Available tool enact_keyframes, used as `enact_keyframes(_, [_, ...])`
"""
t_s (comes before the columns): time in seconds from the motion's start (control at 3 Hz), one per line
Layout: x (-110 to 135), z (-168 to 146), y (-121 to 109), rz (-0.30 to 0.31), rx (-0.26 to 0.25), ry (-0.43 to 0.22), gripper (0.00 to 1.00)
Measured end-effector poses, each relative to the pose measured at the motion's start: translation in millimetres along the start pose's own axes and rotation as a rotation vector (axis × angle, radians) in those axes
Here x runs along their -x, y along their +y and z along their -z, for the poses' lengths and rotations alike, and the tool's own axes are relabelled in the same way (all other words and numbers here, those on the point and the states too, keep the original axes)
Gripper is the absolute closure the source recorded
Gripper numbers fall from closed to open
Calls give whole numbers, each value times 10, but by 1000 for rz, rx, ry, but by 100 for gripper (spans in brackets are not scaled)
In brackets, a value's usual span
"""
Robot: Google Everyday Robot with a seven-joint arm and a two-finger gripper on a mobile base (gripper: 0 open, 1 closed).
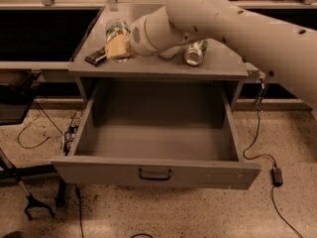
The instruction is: Pick 7up can from top drawer and place on counter
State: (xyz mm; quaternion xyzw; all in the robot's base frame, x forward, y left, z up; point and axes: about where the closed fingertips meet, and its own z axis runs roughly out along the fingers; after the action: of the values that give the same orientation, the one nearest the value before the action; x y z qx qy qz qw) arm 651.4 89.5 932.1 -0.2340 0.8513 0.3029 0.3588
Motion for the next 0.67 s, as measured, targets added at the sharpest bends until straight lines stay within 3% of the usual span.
enact_keyframes(0.33, [215, -290, 30, -1, -17, 31, 100])
enact_keyframes(0.67, [375, -526, -30, -19, -72, 79, 100])
